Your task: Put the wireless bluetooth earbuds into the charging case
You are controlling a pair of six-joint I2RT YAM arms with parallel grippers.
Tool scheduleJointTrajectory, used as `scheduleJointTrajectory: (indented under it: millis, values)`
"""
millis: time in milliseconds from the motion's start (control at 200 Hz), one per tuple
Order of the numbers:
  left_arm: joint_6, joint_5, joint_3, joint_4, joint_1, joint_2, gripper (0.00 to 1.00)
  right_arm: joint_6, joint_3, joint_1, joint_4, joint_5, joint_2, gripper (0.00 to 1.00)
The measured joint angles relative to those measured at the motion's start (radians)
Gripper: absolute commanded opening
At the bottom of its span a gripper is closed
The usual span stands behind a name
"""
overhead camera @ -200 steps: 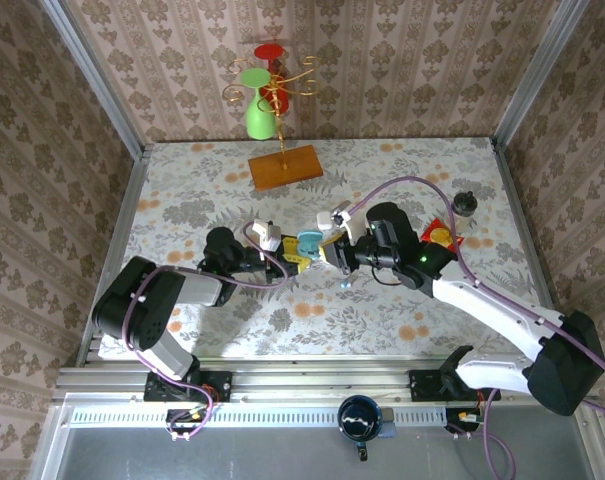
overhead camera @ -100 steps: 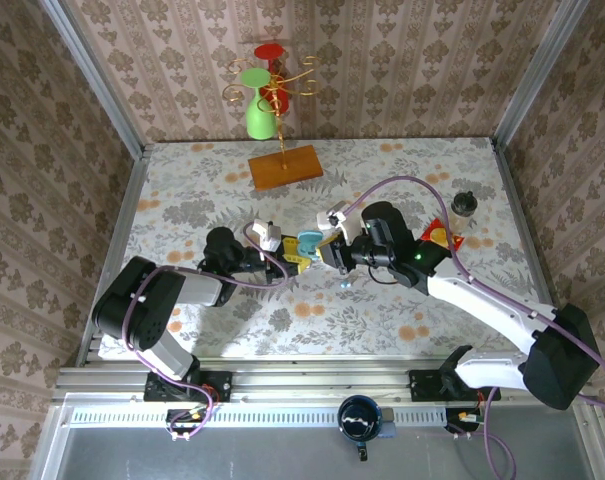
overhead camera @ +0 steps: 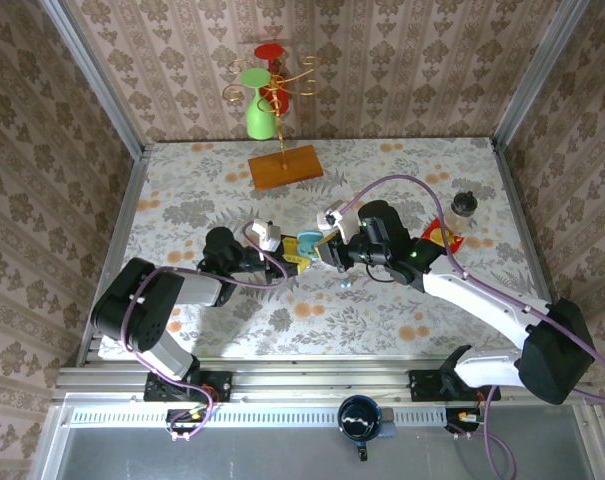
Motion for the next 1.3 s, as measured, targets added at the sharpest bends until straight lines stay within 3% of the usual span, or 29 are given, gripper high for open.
scheduleJointTrajectory:
  millis: [105, 335, 635, 925, 1055, 1300]
  values:
    - [0.000, -0.001, 0.000, 0.000, 0.000, -0.001, 0.20, -0.002, 0.000, 0.000, 0.000, -0.005, 0.003, 0.19]
    - [0.000, -0.002, 0.000, 0.000, 0.000, -0.001, 0.20, -0.003, 0.000, 0.002, 0.001, -0.023, 0.002, 0.40]
    - [0.000, -0.007, 0.000, 0.000, 0.000, -0.002, 0.20, 0.032, -0.043, -0.002, 0.048, -0.002, -0.074, 0.54]
    - [0.003, -0.055, -0.019, -0.001, 0.051, -0.039, 0.20, 0.169, -0.229, -0.079, 0.105, 0.123, -0.194, 0.56]
    - [0.012, -0.093, -0.028, 0.000, 0.068, -0.084, 0.20, 0.221, -0.198, -0.151, 0.027, 0.112, -0.122, 0.55]
    - [0.036, -0.143, -0.055, 0.000, 0.068, -0.133, 0.20, 0.269, -0.056, -0.215, -0.119, 0.024, 0.191, 0.55]
